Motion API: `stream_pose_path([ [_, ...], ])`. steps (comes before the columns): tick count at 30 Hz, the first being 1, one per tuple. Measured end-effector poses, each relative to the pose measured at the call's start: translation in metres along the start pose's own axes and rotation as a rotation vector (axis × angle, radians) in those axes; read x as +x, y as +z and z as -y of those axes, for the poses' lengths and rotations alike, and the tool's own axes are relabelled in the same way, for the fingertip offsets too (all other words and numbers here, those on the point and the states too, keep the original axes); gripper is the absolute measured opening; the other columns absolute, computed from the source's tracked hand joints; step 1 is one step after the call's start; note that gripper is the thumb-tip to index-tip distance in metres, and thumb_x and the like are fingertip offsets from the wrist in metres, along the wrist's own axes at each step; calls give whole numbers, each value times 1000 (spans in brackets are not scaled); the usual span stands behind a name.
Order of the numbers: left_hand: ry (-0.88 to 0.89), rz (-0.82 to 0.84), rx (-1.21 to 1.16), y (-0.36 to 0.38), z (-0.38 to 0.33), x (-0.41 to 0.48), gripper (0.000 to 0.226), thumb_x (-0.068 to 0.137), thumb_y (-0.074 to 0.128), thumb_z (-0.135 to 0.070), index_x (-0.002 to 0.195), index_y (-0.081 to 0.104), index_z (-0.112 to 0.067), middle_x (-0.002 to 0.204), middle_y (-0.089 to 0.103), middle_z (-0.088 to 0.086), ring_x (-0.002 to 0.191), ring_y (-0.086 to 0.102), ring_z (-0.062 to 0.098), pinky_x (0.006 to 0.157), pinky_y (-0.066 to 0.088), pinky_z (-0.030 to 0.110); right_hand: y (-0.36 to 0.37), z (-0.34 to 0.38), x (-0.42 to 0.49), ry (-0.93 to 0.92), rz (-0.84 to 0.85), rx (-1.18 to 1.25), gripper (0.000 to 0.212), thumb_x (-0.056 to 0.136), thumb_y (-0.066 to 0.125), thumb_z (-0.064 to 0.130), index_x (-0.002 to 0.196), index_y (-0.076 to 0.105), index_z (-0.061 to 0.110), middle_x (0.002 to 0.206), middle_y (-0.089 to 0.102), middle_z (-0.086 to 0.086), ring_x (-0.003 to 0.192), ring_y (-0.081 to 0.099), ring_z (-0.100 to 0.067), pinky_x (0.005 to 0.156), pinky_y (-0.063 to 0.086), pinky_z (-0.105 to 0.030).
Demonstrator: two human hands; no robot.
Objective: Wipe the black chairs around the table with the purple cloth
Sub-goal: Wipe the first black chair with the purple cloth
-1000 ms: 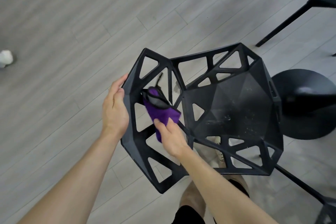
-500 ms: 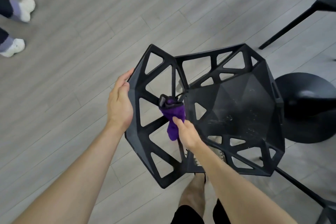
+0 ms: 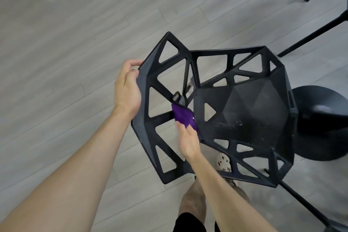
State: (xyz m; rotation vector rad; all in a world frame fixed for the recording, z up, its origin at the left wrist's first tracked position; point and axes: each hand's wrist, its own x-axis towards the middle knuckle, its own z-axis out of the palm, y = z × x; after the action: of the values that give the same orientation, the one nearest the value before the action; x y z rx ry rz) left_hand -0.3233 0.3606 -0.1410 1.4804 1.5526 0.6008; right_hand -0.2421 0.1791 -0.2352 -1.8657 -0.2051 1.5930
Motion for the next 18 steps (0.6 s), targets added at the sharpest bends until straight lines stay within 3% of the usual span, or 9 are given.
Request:
stream_pose_path([
  [2, -7, -8, -13, 0, -3, -2, 36, 94, 36, -30, 103, 67, -45, 110, 73, -10, 111, 66, 19, 102, 51, 47, -2, 2, -29, -88, 47, -16, 26, 105, 51, 52, 92, 58, 29, 90, 66, 24, 92, 58, 6, 93, 41, -12],
  [3, -16, -7, -19, 2, -7, -4, 36, 95, 36, -29, 101, 68, -45, 104, 74, -14, 104, 67, 15, 97, 52, 43, -6, 4, -39, -104, 80, -6, 24, 109, 51, 42, 86, 57, 35, 83, 66, 28, 87, 58, 10, 85, 39, -7],
  [5, -42, -14, -49, 3, -15, -8, 37, 95, 38, -34, 97, 72, -47, 95, 76, -15, 93, 68, 12, 88, 52, 40, -10, 6, -42, -149, 124, 35, 29, 111, 50, 36, 83, 55, 38, 81, 64, 26, 86, 58, 6, 91, 43, -18],
  [8, -113, -114, -154, -7, -16, -18, 41, 98, 41, -45, 108, 79, -35, 101, 79, 0, 92, 70, 17, 90, 53, 42, -11, 14, -10, -39, 66, 45, 29, 108, 49, 49, 90, 60, 30, 84, 61, 10, 98, 63, -19, 105, 48, -46],
  [10, -119, -175, -194, -21, -8, -35, 43, 106, 38, -35, 119, 75, -18, 102, 81, 7, 94, 75, 20, 93, 58, 43, -6, 19, -5, -5, 48, 20, 36, 102, 48, 60, 89, 60, 29, 83, 57, 9, 99, 62, -23, 105, 47, -46],
  [11, -122, -190, -200, -30, -2, -50, 43, 108, 37, -31, 121, 73, -12, 103, 82, 9, 97, 76, 24, 94, 59, 45, -2, 22, -14, -17, 61, 22, 36, 101, 48, 61, 92, 61, 29, 88, 58, 8, 100, 60, -21, 104, 43, -41],
  [14, -159, -205, -246, -51, 19, -102, 50, 101, 36, -34, 118, 73, -5, 108, 81, 12, 99, 75, 31, 86, 58, 44, 9, 21, -69, -160, 144, 22, 56, 97, 48, 65, 126, 69, 23, 126, 70, 7, 121, 58, -13, 112, 39, -37],
  [16, -166, -180, -283, -53, 26, -129, 56, 99, 33, -34, 119, 74, -2, 111, 80, 14, 97, 72, 29, 85, 57, 43, 11, 20, -102, -222, 238, 19, 65, 92, 47, 69, 142, 63, 30, 138, 66, 18, 132, 55, -6, 118, 37, -36],
  [18, -174, -128, -314, -48, 27, -142, 58, 100, 32, -36, 121, 75, -3, 114, 80, 13, 99, 71, 29, 89, 57, 43, 14, 34, -100, -266, 236, -16, 69, 99, 44, 69, 156, 50, 31, 150, 56, 20, 142, 47, -7, 121, 31, -34],
])
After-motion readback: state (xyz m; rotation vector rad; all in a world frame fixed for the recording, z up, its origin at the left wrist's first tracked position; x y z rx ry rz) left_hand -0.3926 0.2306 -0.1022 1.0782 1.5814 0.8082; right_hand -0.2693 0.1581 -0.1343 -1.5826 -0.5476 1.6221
